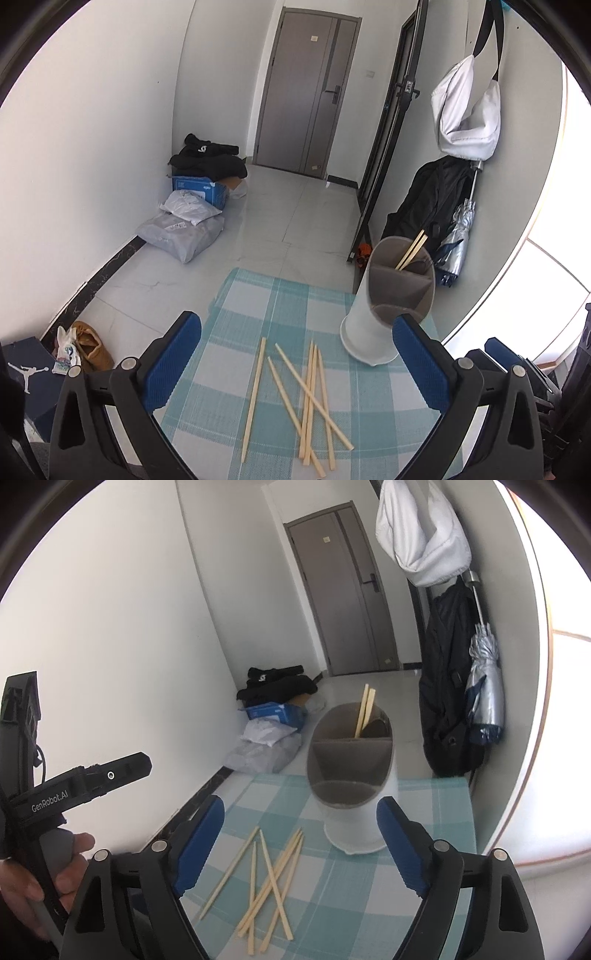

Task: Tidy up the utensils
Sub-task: 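Open both grippers and move them back over the loose chopsticks, then grasp a chopstick with the right gripper while the left gripper approaches another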

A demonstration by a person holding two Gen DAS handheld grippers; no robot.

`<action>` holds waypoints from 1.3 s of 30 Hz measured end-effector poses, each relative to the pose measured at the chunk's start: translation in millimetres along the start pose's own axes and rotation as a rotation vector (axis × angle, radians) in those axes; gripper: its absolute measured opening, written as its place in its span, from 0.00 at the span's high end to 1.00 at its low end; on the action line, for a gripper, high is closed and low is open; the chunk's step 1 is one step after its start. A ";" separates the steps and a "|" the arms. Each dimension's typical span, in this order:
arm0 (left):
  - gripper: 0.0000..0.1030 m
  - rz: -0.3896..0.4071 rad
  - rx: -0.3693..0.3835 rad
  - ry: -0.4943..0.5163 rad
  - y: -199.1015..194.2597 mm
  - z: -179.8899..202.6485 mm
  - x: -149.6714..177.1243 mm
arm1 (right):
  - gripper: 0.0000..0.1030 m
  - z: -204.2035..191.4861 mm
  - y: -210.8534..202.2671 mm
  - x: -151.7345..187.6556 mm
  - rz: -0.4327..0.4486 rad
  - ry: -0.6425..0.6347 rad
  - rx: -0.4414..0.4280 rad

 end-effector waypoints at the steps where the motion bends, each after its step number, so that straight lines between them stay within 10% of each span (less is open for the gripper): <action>1: 0.01 -0.001 -0.004 -0.002 -0.8 -2.2 3.8 | 0.17 -0.4 2.1 5.6 -0.017 0.005 -0.002; 22: 0.01 -0.166 -0.016 -0.213 42.1 -75.8 64.7 | 0.13 -18.3 81.9 91.6 -0.336 -0.130 0.081; 39: 0.01 -0.195 -0.084 -0.348 50.5 -137.3 64.3 | 0.45 -117.5 183.2 85.8 -0.473 -0.402 -0.035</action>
Point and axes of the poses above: each gripper's, at about its wrist camera, not at the fingertips, and y roughly the way its jaws point, z to its right, x to its underside, the point moved 8 cm from there along y, roughly the way its jaws point, and after that the axes turned 13 degrees about x, right-handed, at the moved point
